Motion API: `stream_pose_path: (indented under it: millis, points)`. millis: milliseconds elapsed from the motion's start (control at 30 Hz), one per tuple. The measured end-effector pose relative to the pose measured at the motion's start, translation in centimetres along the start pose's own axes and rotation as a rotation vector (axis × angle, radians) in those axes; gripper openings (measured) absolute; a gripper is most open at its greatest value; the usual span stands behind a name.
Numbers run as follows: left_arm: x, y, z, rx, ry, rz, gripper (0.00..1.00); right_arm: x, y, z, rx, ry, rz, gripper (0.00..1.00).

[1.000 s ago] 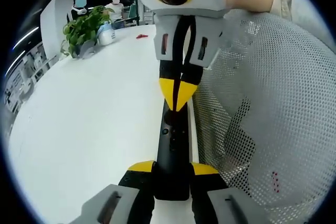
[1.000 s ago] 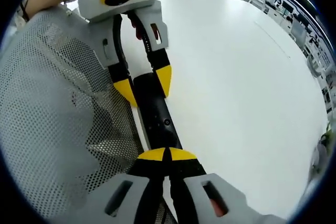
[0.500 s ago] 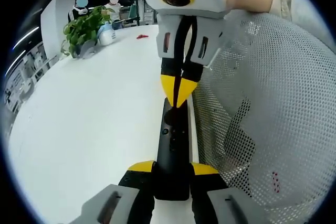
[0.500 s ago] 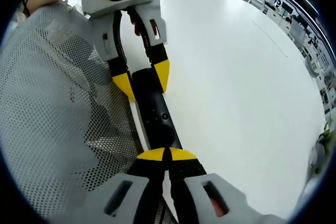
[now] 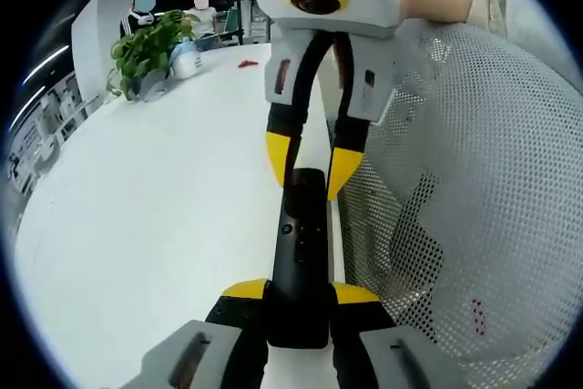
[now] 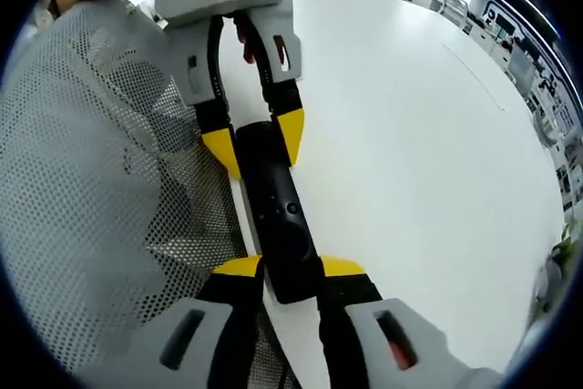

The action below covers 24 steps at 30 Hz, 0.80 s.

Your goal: Press the specified remote control buttons in sequence, fully releasing each button before pressing the next.

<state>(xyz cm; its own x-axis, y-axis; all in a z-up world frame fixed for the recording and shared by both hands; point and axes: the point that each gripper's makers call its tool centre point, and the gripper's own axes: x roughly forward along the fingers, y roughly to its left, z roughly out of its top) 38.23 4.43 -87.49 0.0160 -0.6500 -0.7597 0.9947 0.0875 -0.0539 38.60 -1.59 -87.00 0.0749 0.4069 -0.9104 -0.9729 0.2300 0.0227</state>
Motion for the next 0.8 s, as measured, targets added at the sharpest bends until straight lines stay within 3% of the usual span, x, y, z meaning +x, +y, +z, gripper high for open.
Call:
stream_pose_path:
  millis: [67,167,800]
  points:
    - [0.01,0.0,0.0,-0.002,-0.001,0.0,0.25,0.16,-0.11,-0.06,-0.014,0.008,-0.007,0.25]
    - [0.01,-0.01,-0.02,0.001,0.0,0.0,0.25,0.78,-0.1,-0.8,-0.086,0.072,-0.02,0.26]
    - [0.05,0.03,0.02,-0.025,-0.01,0.011,0.25,1.02,-0.19,-0.77,-0.061,0.07,0.004,0.25]
